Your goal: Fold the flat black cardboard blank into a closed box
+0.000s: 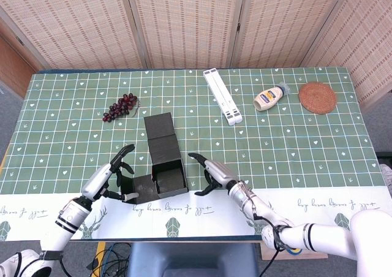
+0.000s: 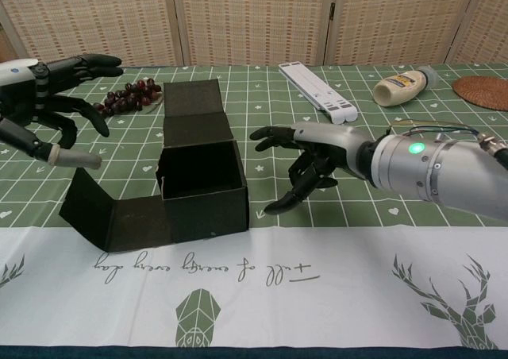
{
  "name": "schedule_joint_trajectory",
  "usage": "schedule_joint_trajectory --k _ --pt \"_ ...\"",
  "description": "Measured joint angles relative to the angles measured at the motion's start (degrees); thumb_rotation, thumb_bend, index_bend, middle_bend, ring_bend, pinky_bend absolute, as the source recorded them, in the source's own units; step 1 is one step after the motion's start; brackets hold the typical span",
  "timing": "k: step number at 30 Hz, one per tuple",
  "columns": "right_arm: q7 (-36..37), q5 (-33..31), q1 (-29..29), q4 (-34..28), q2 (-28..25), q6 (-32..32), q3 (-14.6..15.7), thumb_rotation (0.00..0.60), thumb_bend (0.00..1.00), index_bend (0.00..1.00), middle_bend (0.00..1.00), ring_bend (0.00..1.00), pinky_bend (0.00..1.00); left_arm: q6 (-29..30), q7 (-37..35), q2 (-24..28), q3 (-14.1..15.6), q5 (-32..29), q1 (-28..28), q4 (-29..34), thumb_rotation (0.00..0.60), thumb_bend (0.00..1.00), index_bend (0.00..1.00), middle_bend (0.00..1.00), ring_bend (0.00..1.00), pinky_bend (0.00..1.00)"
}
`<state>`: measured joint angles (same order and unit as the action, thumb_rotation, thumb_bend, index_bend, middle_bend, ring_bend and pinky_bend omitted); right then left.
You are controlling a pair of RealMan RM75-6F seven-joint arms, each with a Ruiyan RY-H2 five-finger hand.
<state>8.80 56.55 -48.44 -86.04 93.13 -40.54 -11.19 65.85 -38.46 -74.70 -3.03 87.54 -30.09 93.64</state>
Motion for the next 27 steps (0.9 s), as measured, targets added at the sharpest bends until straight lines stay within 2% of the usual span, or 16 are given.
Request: schedule_joint_trajectory --k 17,24,27 --pt "-2.6 -4.5 -3.2 8.5 9.5 1.4 -2.6 0.6 0.0 0.0 0.06 0.74 0.92 1.4 -2.8 0.5 0.0 0.4 0.9 -1.1 0.6 0.03 0.0 0.0 0.38 0.67" --pt "-3.5 -5.5 -3.9 11.8 13.8 -0.2 -4.1 0.6 0.03 0.0 0.15 0.74 0.93 2.3 -4.4 0.9 0.1 0.7 1.5 -1.8 0.6 0.03 0.0 0.0 0.39 0.67" --pt "-3.5 -5.6 -4.0 13.4 16.0 -1.7 -5.0 0.6 0.09 0.0 0.22 0.74 0.94 2.7 -4.7 1.1 0.1 0.7 1.8 -2.2 0.6 0.03 0.0 0.0 0.39 0.67"
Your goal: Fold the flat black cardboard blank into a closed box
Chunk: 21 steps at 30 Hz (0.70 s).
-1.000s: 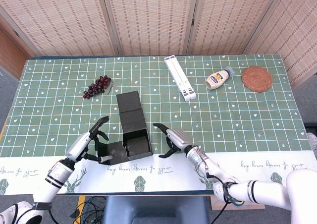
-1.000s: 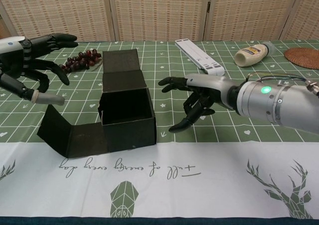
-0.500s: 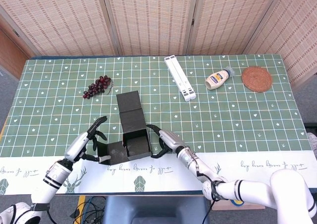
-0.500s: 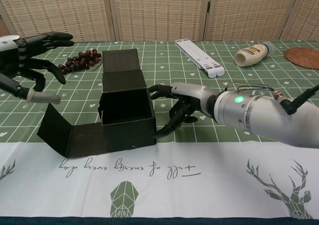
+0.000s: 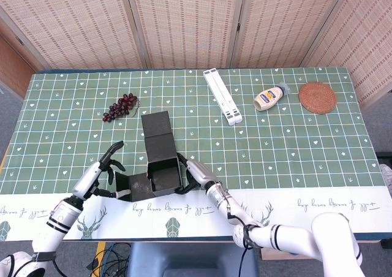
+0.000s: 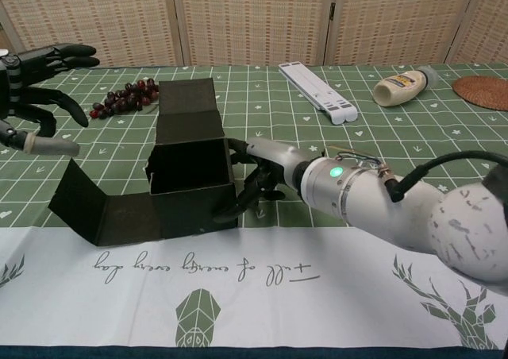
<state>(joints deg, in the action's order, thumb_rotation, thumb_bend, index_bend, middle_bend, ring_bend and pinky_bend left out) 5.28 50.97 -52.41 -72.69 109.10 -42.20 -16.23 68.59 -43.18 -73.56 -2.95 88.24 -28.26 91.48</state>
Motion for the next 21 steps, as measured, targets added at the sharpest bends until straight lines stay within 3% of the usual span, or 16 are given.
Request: schedule_joint_trajectory --k 10,21 --pt "2.0 0.4 1.3 0.6 2.0 -1.9 -2.8 0.6 0.17 0.04 0.3 0.74 0.94 2.4 2.3 0.5 -1.8 -2.2 1.3 -1.9 0.6 0.03 0.0 0.0 0.39 0.67" --pt "9.1 3.2 6.5 -8.2 -5.8 -3.2 -5.8 0.6 0.24 0.06 0.33 0.74 0.94 7.1 7.9 0.8 -5.5 -5.9 3.4 -3.1 0.6 0.03 0.0 0.0 0.39 0.67"
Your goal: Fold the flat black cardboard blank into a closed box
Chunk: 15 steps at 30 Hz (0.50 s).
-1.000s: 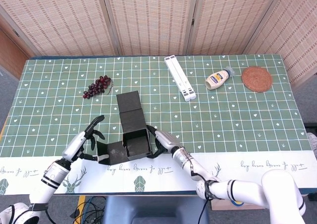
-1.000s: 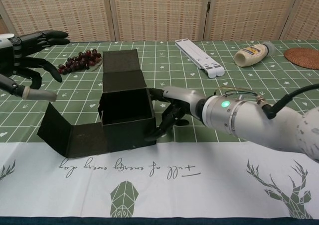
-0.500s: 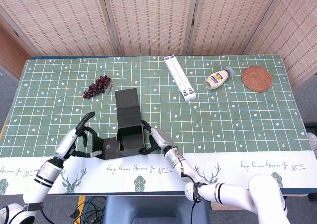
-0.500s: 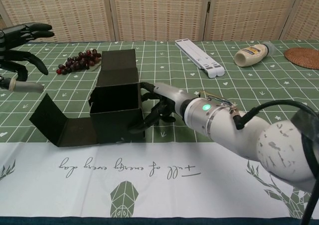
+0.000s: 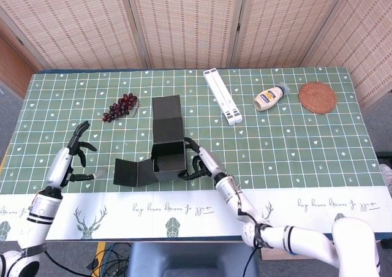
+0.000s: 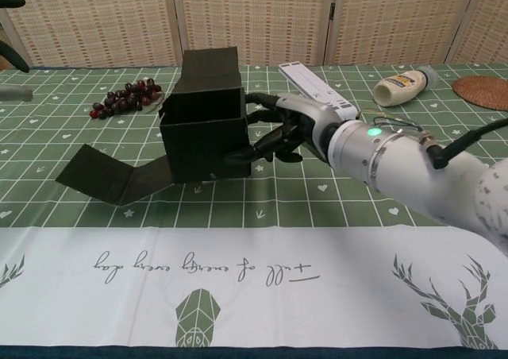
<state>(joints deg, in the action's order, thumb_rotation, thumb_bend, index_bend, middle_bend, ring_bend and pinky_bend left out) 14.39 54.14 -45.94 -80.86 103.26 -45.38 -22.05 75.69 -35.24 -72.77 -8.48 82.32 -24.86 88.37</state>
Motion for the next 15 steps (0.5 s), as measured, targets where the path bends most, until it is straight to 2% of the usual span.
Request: schedule_joint_trajectory --k 4,9,15 --pt "4.7 1.7 1.9 -2.1 -2.0 -0.3 -1.2 0.6 0.24 0.07 0.33 0.74 0.94 1.9 2.5 -0.1 -1.7 -2.5 1.2 -0.2 0.6 0.03 0.0 0.0 0.39 0.67" --pt "12.1 5.0 4.2 -5.2 -4.8 -0.2 -2.7 0.6 0.25 0.08 0.33 0.74 0.94 2.2 5.2 -0.7 -2.0 -4.5 2.3 -0.7 0.6 0.03 0.0 0.0 0.4 0.67" --pt "22.6 10.1 6.9 -7.7 -7.0 -0.4 -3.6 0.6 0.25 0.08 0.33 0.74 0.94 3.3 9.2 -4.5 -2.7 -6.8 3.3 -3.4 0.6 0.03 0.0 0.0 0.4 0.67"
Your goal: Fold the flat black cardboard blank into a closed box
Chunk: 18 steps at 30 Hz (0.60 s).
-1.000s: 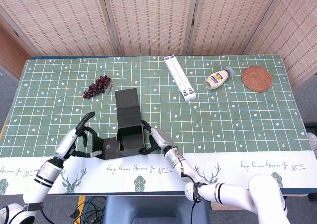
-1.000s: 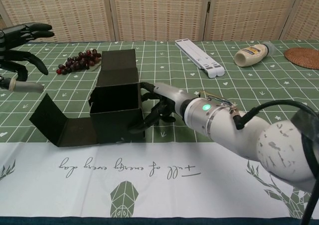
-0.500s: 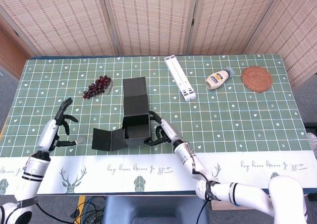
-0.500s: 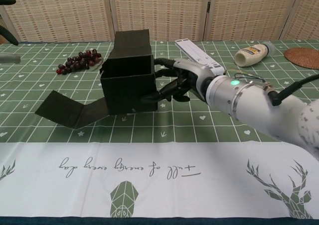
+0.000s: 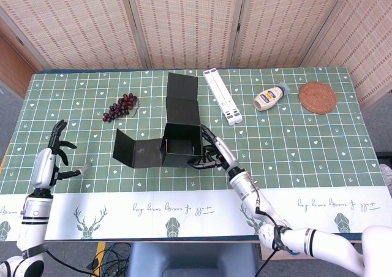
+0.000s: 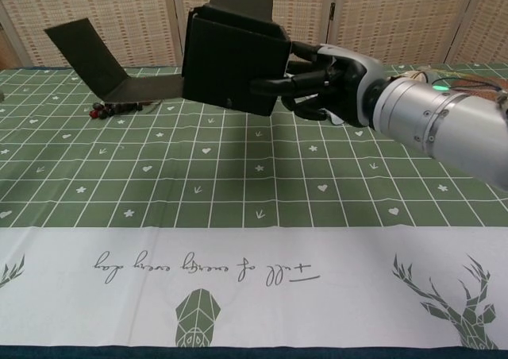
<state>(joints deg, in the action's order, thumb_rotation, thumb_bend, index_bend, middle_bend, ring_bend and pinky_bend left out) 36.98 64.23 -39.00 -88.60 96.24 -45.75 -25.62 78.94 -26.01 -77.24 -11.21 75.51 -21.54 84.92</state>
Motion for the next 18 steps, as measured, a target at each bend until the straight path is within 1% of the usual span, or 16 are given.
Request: schedule_joint_trajectory --k 4,7,12,18 --pt "6.9 3.3 1.3 -0.8 -0.7 -0.1 0.1 0.6 0.26 0.08 0.33 0.74 0.94 1.5 0.9 -3.3 -1.1 0.1 -0.1 -1.9 0.6 0.03 0.0 0.0 0.4 0.67" --pt "10.8 5.5 1.9 -0.8 -0.8 -0.1 0.6 0.6 0.26 0.09 0.33 0.74 0.94 3.0 2.0 -5.9 -1.8 1.5 -0.9 -3.0 0.6 0.03 0.0 0.0 0.4 0.67" --pt "14.0 7.8 2.0 0.3 0.0 -0.3 2.1 0.6 0.26 0.09 0.33 0.74 0.94 4.6 4.5 -9.9 -2.5 5.2 -2.9 -4.4 0.6 0.03 0.0 0.0 0.4 0.67" --pt "15.1 8.9 1.4 1.6 1.3 -0.8 3.3 0.6 0.26 0.09 0.33 0.74 0.94 6.3 6.5 -13.6 -2.5 8.9 -4.8 -5.1 0.6 0.03 0.0 0.0 0.4 0.66"
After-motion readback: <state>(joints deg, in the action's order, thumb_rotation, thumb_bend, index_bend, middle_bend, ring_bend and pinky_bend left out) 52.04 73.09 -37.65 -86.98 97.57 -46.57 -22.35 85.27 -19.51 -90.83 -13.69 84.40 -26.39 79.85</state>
